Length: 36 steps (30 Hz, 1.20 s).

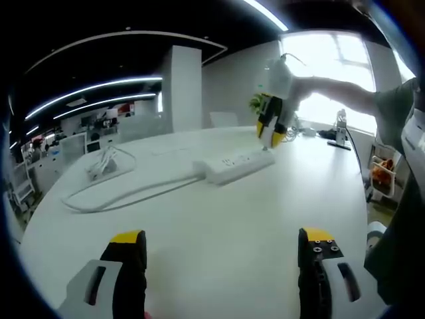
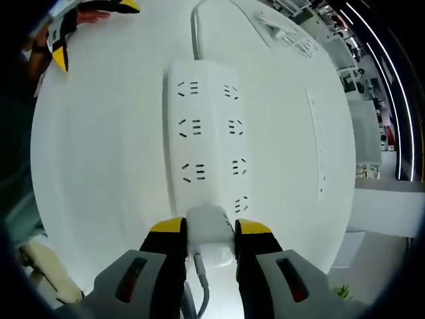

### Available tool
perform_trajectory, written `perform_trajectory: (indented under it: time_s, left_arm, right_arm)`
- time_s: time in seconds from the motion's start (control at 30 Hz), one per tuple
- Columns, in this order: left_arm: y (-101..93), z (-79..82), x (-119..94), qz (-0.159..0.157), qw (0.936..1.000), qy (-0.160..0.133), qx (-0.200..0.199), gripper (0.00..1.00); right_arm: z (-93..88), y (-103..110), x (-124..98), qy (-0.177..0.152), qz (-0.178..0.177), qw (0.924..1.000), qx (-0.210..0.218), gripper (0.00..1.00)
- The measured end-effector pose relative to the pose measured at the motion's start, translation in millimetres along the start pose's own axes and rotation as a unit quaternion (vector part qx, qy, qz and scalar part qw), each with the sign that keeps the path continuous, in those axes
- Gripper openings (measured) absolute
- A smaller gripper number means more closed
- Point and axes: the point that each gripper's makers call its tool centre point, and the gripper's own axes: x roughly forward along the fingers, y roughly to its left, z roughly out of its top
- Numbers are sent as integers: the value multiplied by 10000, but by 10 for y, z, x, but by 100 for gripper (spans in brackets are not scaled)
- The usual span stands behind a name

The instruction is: Straighten the power strip on the desk, plug the charger into it

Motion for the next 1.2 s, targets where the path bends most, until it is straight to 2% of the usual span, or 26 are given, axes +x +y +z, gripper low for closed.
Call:
perform_trajectory:
  time_s: [0.6, 0.73, 0.8, 0.83, 0.87, 0.93, 0.97, 1.0, 1.2]
  left_arm:
    - [-10, 3, -7, 7, 10000, -14, 11, 98]
    - [-9, 1, -4, 5, 10000, -12, 10, 98]
    - [-11, 4, -3, -2, 10000, -16, 8, 98]
    - [-12, 5, -4, -3, 10000, -17, 10, 98]
    - [-13, 5, -9, -4, 10000, -14, 19, 98]
    - [1, 6, -26, 20, 10000, -22, 7, 98]
    - [11, 4, -33, 33, 10000, -21, 4, 98]
    - [19, 2, -35, 44, 10000, -19, 3, 98]
    - [21, -1, -21, 31, 10000, -3, 9, 98]
  right_arm:
    - [26, 11, -1, -19, -37, 9999, 130, 27]
    - [67, 23, 5, -50, -60, 9999, -111, 26]
    - [100, 23, 14, -39, -79, 9999, -101, 26]
    - [21, 103, 142, 207, 89, 9994, -249, 26]
    - [129, 95, 84, 15, -17, 10000, -7, 26]
    - [98, 87, 55, 141, -101, 9997, -177, 26]
    - [81, 88, 66, 83, -69, 9998, -143, 26]
    - [47, 94, 59, 86, -38, 9999, 73, 26]
    - [70, 42, 81, 64, -60, 10000, 4, 26]
